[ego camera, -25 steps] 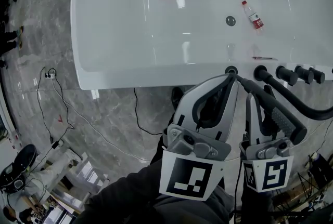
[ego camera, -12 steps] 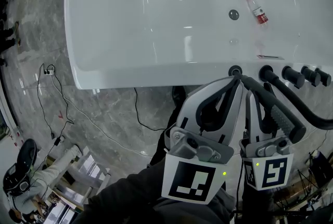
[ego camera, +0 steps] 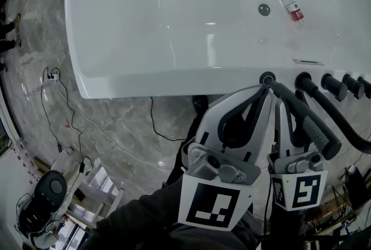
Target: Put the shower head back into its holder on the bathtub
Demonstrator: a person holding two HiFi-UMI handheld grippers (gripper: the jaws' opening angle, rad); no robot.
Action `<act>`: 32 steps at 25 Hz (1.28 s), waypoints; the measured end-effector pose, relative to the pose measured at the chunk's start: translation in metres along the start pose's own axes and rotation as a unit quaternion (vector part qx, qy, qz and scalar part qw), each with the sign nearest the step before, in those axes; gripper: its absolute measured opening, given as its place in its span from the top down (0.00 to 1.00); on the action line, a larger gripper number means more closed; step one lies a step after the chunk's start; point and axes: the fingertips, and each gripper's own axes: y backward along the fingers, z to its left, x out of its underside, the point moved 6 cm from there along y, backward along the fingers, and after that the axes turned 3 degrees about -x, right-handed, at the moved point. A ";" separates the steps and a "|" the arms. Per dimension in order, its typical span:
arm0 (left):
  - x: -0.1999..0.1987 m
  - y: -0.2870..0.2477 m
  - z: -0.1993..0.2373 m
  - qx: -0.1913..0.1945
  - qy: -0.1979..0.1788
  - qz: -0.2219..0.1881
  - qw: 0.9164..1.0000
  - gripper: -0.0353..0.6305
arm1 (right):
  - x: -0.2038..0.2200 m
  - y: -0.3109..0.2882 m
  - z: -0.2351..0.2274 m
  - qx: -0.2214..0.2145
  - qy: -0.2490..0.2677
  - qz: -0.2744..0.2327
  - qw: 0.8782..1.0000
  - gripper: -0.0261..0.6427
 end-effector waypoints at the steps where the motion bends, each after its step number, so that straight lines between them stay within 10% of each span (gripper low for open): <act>1: 0.001 0.000 0.001 0.000 0.000 0.001 1.000 0.94 | 0.002 -0.001 0.000 0.000 0.001 0.003 1.000 0.75; 32: 0.024 -0.004 0.010 -0.004 0.013 0.020 1.000 0.94 | 0.045 -0.021 -0.003 0.009 -0.009 0.037 0.999 0.75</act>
